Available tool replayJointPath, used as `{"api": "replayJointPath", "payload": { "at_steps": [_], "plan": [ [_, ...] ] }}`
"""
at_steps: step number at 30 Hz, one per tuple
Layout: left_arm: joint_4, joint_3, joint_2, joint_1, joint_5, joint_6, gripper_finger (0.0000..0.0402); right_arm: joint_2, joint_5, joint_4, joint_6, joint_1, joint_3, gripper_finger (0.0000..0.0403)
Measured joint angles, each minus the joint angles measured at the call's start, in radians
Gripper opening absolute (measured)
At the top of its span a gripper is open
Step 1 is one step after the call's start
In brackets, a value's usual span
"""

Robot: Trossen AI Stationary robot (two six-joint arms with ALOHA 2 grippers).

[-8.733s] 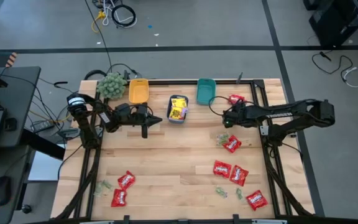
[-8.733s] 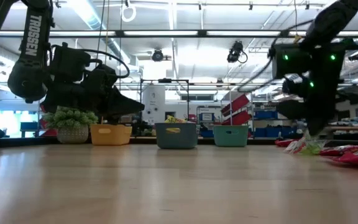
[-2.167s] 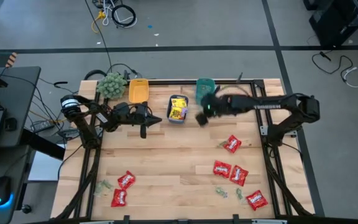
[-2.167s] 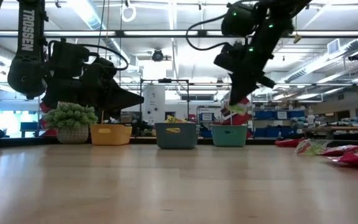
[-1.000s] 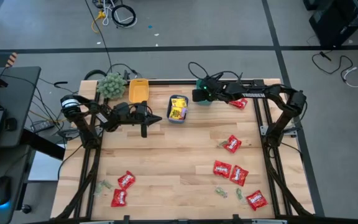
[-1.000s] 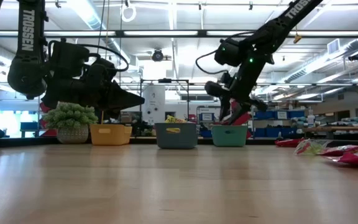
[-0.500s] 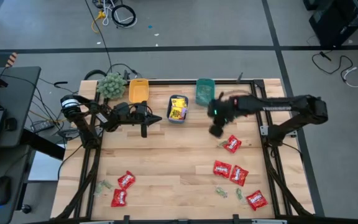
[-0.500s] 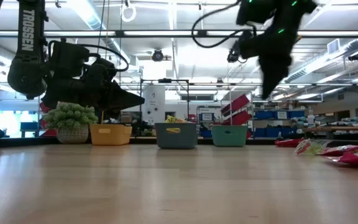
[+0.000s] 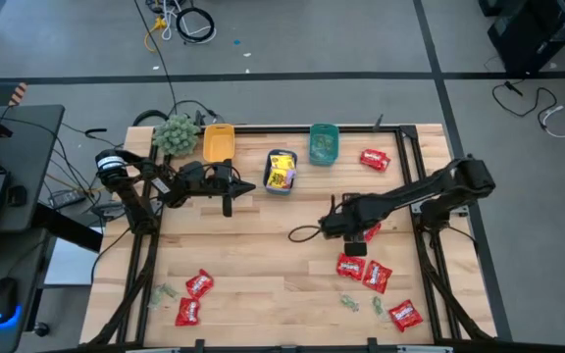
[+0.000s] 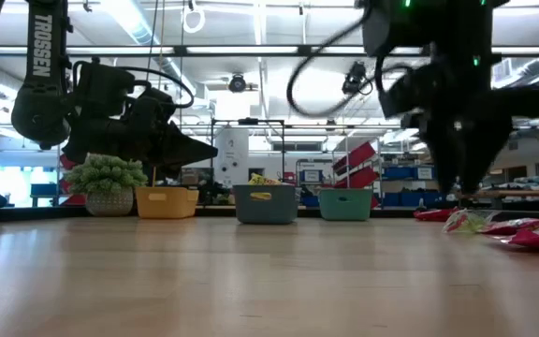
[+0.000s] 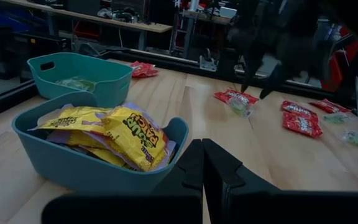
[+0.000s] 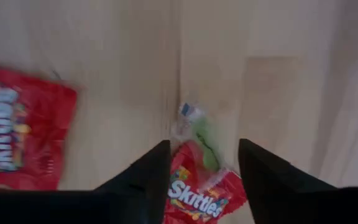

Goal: Sort candy
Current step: Put the green gummy into the green bin

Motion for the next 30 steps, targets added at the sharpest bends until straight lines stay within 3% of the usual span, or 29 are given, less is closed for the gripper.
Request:
{"api": "replayJointPath", "payload": {
  "at_steps": [4, 8, 12, 20, 24, 30],
  "plan": [
    [-0.002, 0.000, 0.000, 0.000, 0.000, 0.000, 0.0001, 0.086, 0.000, -0.014, -0.056, -0.010, 0.000, 0.0205],
    [-0.012, 0.000, 0.000, 0.000, 0.000, 0.000, 0.0001, 0.141, 0.000, -0.015, -0.106, -0.024, 0.000, 0.0205],
    [-0.028, 0.000, 0.000, 0.000, 0.000, 0.001, 0.0001, 0.149, -0.005, -0.005, -0.105, -0.043, 0.000, 0.0164],
    [-0.025, 0.000, 0.000, 0.000, -0.006, 0.001, 0.0001, 0.039, -0.095, 0.079, -0.018, -0.104, 0.013, 0.0012],
    [-0.024, 0.000, 0.000, 0.000, -0.011, -0.002, 0.0001, -0.015, -0.068, 0.098, 0.089, -0.181, 0.088, 0.0026],
    [-0.022, 0.000, 0.000, 0.000, -0.051, -0.005, 0.0001, -0.016, 0.056, 0.120, 0.343, -0.423, 0.231, 0.0016]
  ]
}}
